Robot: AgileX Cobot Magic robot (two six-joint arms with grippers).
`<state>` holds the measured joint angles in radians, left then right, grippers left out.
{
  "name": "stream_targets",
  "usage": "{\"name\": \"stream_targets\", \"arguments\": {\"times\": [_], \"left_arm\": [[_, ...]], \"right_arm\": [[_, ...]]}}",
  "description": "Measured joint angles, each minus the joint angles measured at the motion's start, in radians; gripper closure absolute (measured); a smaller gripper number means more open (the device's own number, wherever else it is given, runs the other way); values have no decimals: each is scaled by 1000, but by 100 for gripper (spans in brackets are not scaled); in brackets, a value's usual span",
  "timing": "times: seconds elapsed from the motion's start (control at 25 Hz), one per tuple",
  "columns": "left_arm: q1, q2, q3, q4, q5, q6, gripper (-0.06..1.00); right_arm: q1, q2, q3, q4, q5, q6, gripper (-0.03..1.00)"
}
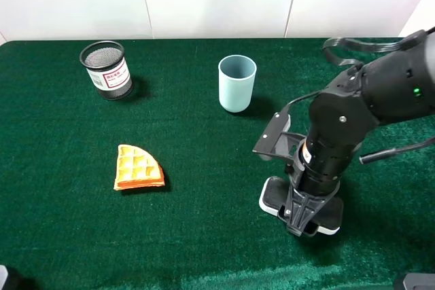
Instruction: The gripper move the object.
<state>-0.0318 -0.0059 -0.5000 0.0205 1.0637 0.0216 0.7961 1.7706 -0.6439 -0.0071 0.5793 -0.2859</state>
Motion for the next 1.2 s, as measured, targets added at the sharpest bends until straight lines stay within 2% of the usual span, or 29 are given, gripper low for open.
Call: {"name": "stream_targets", "arguments": {"times": [0.24,0.36,0.48,0.52,1.2], "left_arm": [[0,0,0,0,0,0,-4],[0,0,0,0,0,0,-4],[0,0,0,0,0,0,-4],[0,0,0,0,0,0,-4],[0,0,0,0,0,0,-4]], "right_arm": [[0,27,1,-2,-11,16,27],[0,27,1,-3,-15,19,36],[0,27,1,-3,-16,19,48],[0,27,1,-3,-17,19,49],[0,27,1,-3,-19,19,49]]}}
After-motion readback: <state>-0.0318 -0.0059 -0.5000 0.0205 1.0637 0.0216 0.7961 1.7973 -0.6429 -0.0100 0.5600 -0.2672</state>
